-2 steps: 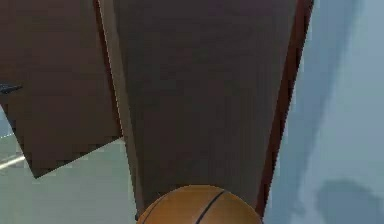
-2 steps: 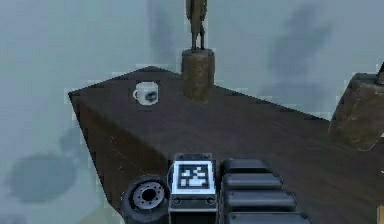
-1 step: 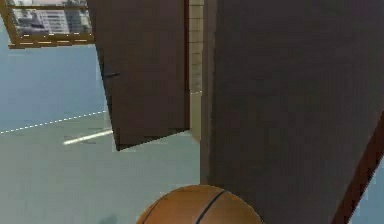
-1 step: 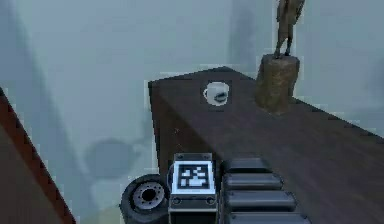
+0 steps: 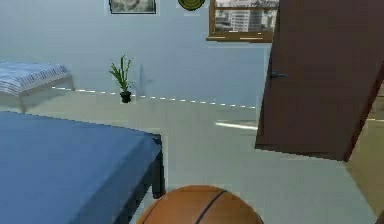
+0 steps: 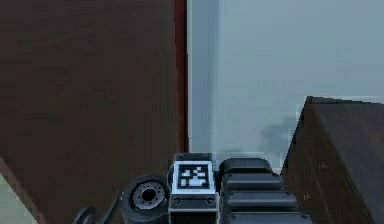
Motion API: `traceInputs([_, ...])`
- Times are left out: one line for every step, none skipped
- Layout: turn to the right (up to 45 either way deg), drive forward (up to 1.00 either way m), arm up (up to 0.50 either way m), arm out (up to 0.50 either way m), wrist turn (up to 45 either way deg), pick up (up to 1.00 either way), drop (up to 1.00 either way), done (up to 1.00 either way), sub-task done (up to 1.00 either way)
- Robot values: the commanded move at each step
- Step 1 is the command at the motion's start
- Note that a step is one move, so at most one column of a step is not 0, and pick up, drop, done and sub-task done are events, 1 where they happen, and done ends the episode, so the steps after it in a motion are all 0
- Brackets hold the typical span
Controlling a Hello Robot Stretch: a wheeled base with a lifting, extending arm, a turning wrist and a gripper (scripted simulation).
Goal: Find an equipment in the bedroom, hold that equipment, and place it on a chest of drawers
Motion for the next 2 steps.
traceInputs([-45.0, 0.0, 0.0, 0.0, 0.0, 0.0, 0.0, 0.0, 0.0])
traceInputs([-45.0, 0.0, 0.0, 0.0, 0.0, 0.0, 0.0, 0.0, 0.0])
